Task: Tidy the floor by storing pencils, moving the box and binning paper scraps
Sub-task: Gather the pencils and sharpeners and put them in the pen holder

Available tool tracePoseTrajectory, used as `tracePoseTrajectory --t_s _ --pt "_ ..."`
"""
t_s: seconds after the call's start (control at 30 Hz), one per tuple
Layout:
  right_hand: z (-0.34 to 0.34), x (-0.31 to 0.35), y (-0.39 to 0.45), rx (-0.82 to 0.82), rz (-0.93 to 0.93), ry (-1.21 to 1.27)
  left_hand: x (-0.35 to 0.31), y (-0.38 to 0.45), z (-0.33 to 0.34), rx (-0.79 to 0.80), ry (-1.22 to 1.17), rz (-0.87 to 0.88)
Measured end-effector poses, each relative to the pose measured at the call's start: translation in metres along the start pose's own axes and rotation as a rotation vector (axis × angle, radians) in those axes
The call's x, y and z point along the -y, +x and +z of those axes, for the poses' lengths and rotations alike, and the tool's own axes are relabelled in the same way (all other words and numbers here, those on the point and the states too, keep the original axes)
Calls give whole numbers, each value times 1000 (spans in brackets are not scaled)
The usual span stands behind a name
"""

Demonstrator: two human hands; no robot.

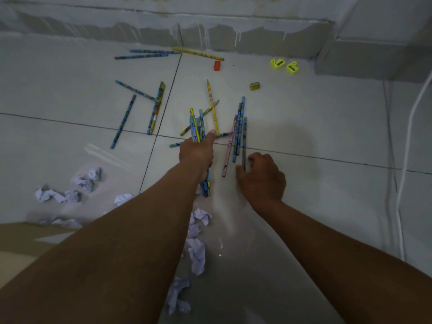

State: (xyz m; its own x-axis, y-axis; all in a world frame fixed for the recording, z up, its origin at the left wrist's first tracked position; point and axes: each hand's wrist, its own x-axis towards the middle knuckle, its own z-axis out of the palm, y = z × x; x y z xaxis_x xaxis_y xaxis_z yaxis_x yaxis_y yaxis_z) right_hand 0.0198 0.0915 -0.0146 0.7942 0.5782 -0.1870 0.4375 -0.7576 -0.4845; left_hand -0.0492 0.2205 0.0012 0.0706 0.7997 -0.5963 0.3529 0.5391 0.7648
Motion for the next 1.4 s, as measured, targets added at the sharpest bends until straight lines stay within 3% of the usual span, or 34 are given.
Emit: tracePoseTrajectory --t_s 0.3,0.4,0.5,0.63,0.87,1.03,1.23,1.4 --pt "-7 9 2 -63 187 46 3 -6 -2 50 -23 -5" --pt "-6 14 -1 -97 99 263 0 -10 0 60 -13 24" --pt "-3 24 -6 -22 -34 504 -5 -13 2 58 3 42" --pt "-1 31 -5 64 -99 622 -10 -17 3 66 -29 35" --pt "5 29 0 15 -184 441 -9 -9 -5 -27 -29 -40" --pt "14 17 6 -148 -386 -59 0 0 -18 -60 18 -36" --pt "19 13 26 44 -304 -235 2 1 -24 -7 43 -18" --pt "15 12 35 46 -246 -187 4 0 -26 22 54 17"
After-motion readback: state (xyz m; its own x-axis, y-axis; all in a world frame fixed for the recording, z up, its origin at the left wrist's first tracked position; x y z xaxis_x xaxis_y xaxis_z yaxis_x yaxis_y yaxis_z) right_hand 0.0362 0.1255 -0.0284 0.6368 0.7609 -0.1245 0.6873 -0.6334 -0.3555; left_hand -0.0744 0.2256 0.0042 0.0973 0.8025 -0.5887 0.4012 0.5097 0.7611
